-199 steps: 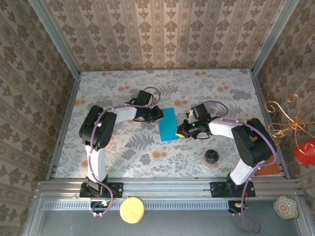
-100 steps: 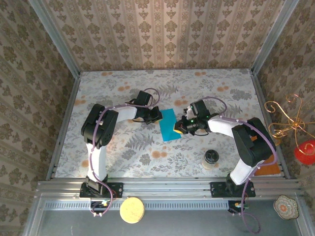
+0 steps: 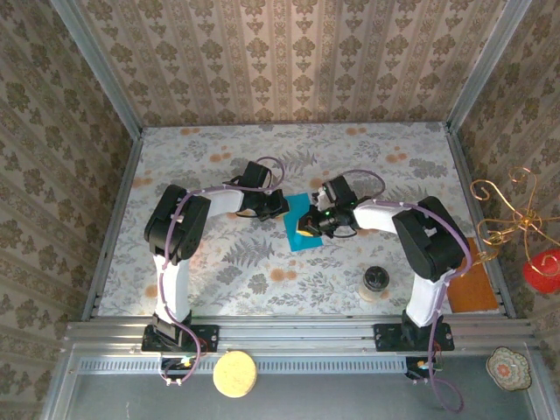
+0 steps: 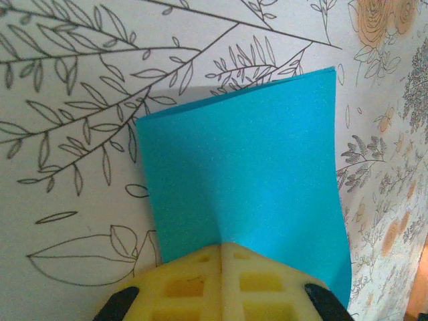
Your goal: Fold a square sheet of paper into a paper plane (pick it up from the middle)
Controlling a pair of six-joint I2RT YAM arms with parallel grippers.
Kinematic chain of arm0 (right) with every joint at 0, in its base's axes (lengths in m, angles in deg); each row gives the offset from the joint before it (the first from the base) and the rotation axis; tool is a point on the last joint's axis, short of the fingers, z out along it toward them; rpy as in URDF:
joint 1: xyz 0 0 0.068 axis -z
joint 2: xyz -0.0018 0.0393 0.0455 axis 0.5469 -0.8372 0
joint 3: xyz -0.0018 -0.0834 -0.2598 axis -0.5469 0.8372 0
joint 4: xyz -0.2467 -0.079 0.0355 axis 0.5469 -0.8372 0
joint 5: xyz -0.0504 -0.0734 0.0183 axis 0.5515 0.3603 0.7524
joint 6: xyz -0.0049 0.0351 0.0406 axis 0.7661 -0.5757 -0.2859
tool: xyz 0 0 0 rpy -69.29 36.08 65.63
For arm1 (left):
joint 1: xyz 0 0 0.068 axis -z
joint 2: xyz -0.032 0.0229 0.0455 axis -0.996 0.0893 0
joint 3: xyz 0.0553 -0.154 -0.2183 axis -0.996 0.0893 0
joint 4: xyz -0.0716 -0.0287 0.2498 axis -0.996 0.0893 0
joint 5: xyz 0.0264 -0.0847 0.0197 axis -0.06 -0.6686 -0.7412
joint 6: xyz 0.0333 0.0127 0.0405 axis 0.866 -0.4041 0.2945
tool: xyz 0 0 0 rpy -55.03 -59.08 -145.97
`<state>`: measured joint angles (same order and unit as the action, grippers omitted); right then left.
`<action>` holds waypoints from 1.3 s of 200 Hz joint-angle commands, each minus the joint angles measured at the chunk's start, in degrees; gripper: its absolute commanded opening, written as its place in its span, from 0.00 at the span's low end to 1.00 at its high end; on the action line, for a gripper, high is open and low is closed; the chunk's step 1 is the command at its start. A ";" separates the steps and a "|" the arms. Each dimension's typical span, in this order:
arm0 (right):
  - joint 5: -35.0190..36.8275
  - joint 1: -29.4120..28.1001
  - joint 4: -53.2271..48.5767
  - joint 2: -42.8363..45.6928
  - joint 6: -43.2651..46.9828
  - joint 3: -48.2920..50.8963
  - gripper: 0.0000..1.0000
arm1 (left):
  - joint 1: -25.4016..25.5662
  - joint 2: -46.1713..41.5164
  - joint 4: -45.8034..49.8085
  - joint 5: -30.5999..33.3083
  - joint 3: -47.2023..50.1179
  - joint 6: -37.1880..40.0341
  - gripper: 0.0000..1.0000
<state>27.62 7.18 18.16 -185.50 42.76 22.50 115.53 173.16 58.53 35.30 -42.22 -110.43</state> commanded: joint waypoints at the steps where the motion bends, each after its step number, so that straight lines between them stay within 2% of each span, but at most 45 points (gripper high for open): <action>1: 1.48 -0.56 1.60 -1.60 -0.70 -1.80 0.01 | 0.28 2.56 2.14 0.44 1.65 0.98 0.08; 160: 5.79 -0.65 5.92 -4.53 -3.96 -1.92 0.00 | 0.28 2.95 0.98 0.30 2.80 -0.03 0.08; 260: 5.46 -0.65 7.29 -5.84 -4.49 -2.32 0.00 | 0.37 3.12 1.15 0.23 2.64 -0.23 0.08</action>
<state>32.38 6.83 24.02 -190.38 39.31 21.34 115.53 173.49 55.75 34.16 -41.30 -110.52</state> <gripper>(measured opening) 0.067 0.082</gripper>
